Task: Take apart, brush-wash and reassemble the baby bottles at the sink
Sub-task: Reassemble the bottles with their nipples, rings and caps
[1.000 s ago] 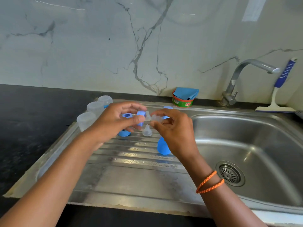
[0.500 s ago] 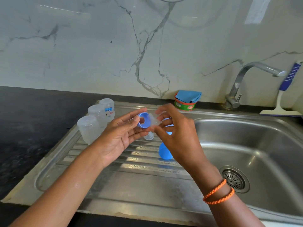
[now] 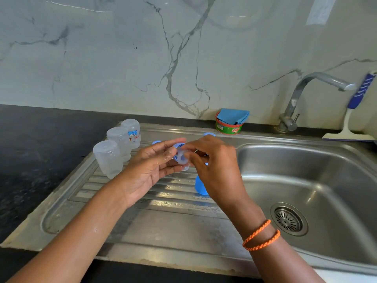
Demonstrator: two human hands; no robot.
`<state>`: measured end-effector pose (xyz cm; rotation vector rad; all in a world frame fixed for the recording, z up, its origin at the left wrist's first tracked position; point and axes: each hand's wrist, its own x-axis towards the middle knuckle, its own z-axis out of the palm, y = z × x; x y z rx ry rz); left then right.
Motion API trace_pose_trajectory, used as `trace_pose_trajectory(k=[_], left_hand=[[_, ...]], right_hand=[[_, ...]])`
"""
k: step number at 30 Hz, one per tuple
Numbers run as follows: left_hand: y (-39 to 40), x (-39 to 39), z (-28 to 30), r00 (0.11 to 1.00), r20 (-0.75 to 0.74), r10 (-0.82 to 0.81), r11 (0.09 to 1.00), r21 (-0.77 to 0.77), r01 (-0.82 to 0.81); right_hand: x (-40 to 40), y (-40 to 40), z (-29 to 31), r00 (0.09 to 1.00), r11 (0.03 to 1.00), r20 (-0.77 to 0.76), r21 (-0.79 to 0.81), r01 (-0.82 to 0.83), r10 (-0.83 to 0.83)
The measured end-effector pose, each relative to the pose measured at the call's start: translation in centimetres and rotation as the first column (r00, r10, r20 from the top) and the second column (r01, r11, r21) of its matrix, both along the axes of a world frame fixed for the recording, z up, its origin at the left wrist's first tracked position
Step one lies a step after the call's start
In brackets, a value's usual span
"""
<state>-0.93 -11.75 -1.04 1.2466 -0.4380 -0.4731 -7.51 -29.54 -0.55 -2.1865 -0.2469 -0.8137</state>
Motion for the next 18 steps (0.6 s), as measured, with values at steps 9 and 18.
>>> trace_pose_trajectory(k=[9, 18], left_hand=[[-0.20, -0.61, 0.15, 0.997, -0.010, -0.072, 0.997, 0.026, 0.072], [-0.32, -0.81, 0.37, 0.999, -0.028, -0.042, 0.998, 0.048, 0.043]], right_hand=[[-0.18, 0.31, -0.61, 0.988, 0.978, -0.001, 0.143, 0.151, -0.153], [-0.08, 0.21, -0.70, 0.999, 0.993, -0.013, 0.111, 0.030, -0.029]])
